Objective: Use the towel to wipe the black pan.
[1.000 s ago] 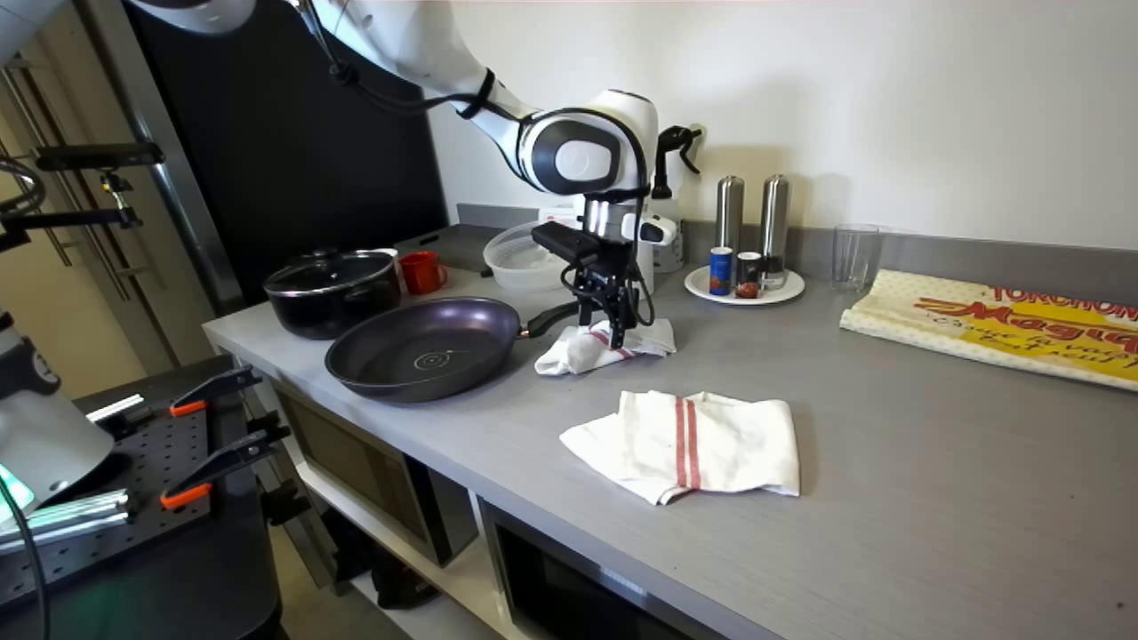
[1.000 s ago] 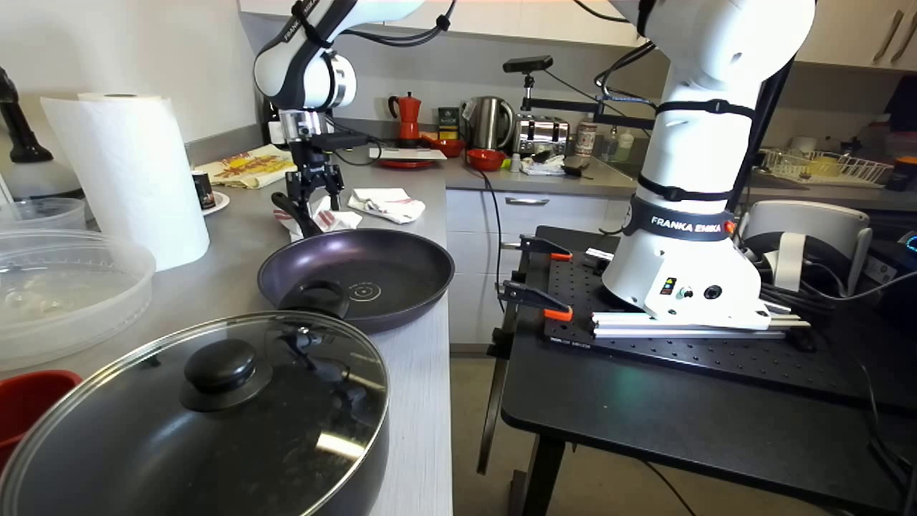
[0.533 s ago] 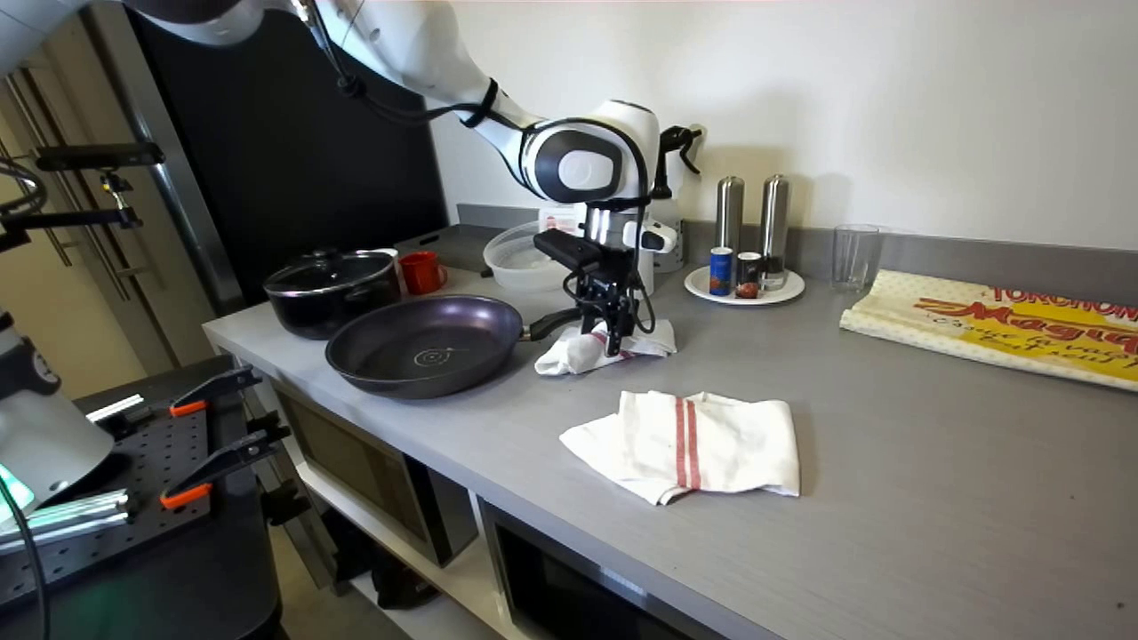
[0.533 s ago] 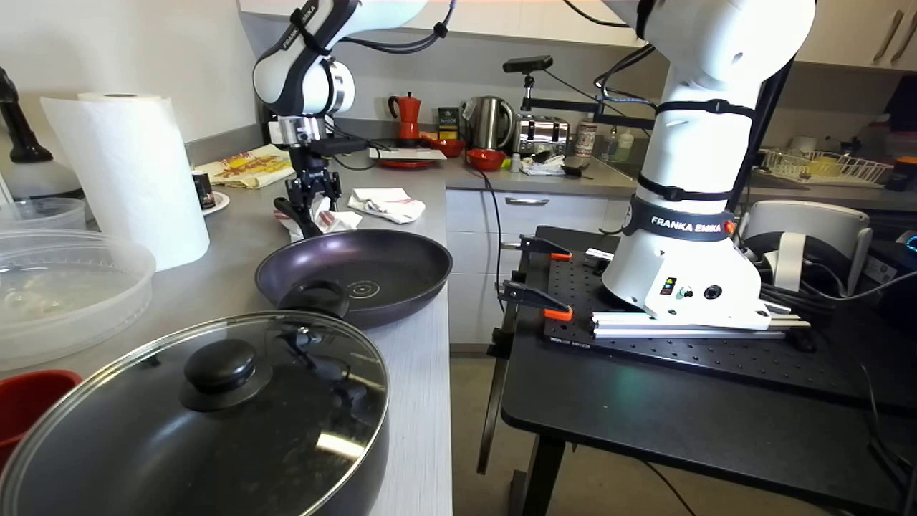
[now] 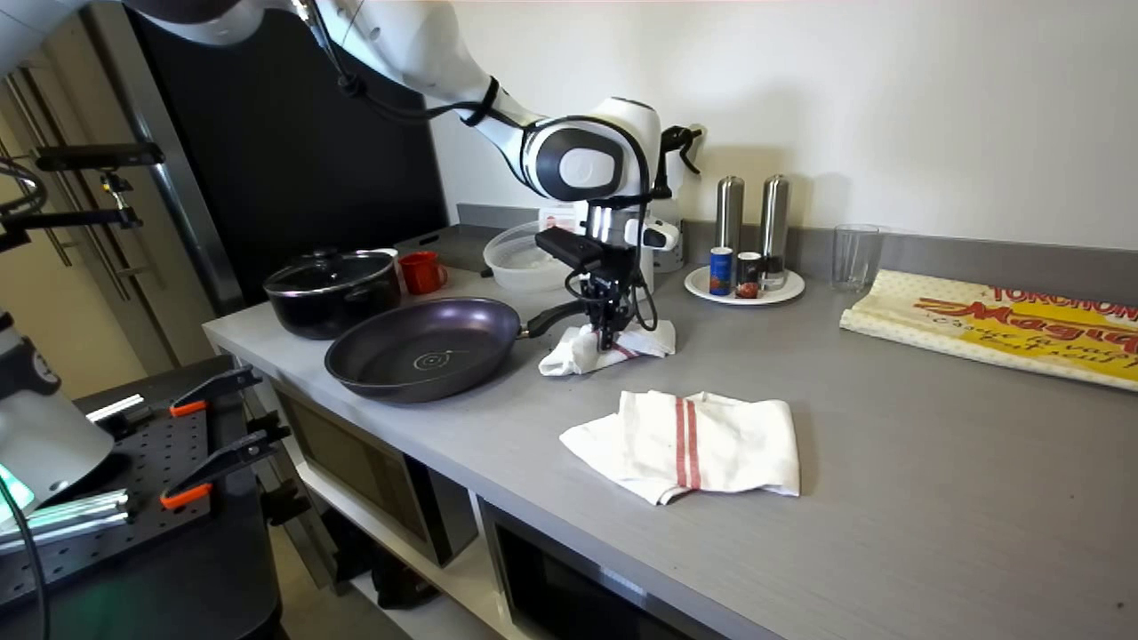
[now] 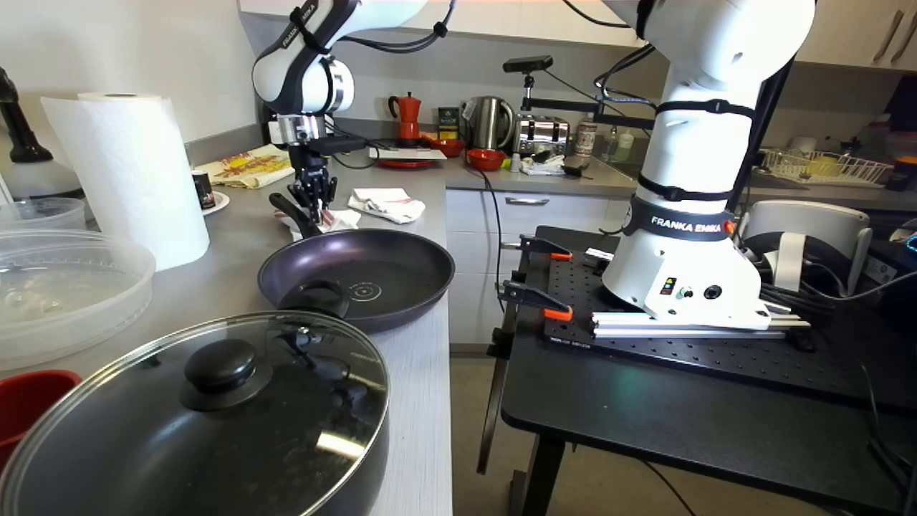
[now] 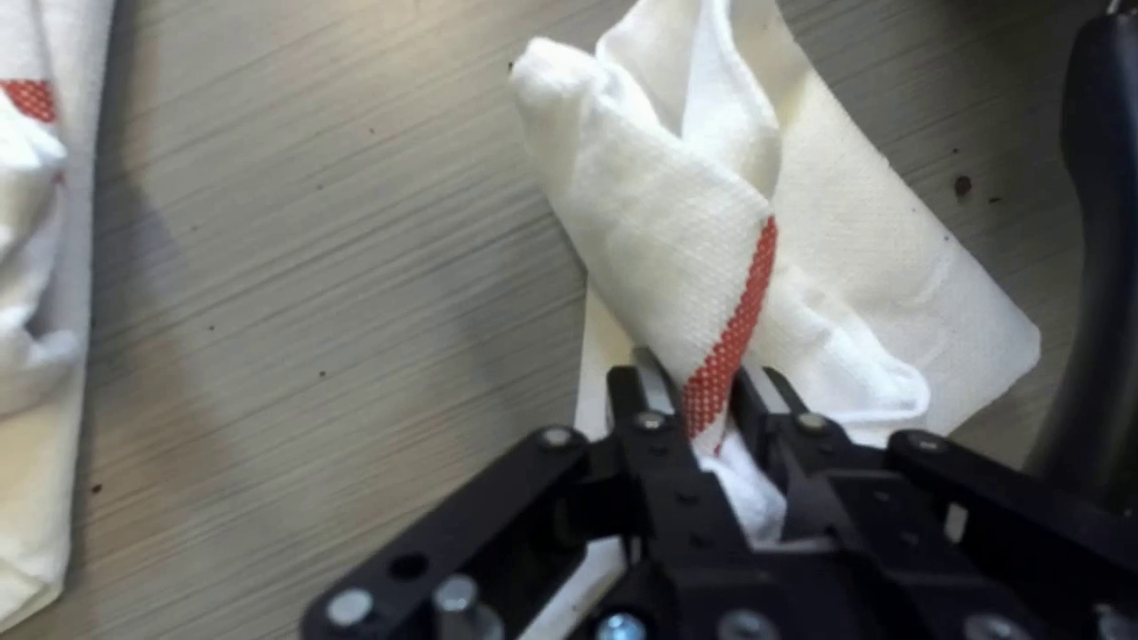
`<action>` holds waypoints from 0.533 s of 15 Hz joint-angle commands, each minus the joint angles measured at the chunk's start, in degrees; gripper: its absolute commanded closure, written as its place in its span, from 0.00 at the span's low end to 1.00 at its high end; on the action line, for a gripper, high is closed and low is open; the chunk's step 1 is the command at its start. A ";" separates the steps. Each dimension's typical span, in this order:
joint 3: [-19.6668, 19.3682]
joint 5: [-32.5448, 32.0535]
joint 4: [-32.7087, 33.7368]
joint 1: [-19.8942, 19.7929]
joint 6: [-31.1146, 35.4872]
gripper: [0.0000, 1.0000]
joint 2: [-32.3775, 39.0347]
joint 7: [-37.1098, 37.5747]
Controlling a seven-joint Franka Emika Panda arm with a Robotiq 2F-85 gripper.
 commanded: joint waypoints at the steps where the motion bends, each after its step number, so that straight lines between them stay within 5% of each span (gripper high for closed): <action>1: 0.32 0.36 1.00 -0.34 0.32 1.00 0.21 0.68; 8: 0.76 1.60 -4.06 -2.61 4.14 0.97 -5.68 -0.56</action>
